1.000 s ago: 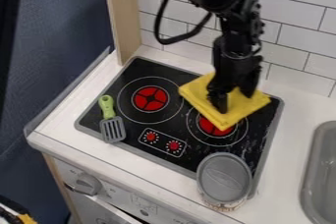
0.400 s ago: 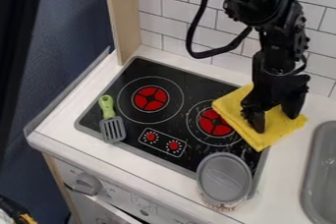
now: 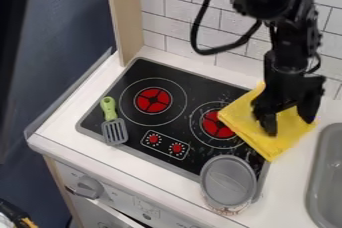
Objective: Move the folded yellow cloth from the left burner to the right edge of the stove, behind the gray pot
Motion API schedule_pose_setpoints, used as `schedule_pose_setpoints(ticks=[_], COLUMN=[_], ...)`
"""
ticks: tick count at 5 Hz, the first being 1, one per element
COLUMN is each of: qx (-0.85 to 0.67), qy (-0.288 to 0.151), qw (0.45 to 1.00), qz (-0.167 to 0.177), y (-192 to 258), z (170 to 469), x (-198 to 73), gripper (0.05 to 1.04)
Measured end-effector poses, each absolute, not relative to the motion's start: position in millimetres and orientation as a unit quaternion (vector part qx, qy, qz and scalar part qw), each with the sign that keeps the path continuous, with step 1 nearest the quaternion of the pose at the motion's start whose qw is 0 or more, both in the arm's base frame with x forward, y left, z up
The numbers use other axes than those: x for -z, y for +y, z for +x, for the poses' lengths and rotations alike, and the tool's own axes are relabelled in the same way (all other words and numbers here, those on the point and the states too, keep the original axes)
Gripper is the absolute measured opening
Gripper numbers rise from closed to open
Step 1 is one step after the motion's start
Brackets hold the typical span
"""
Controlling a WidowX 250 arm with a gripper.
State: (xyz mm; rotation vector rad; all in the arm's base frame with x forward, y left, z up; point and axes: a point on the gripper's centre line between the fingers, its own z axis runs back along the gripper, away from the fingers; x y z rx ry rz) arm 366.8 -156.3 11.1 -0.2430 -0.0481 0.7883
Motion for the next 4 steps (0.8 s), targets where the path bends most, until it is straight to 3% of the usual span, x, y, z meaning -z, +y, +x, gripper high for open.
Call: schedule_pose_setpoints(ticks=[2, 3, 4], qx=[-0.366, -0.34, -0.335], qy=[-0.045, -0.06, -0.051], qw=[0.921, 0.932, 0.935], qz=[-0.128, -0.111, -0.103], y=[-155, -159, -157], z=[367, 362, 358], x=[-50, -77, -79], gripper=[0.999, 0.999, 0.999])
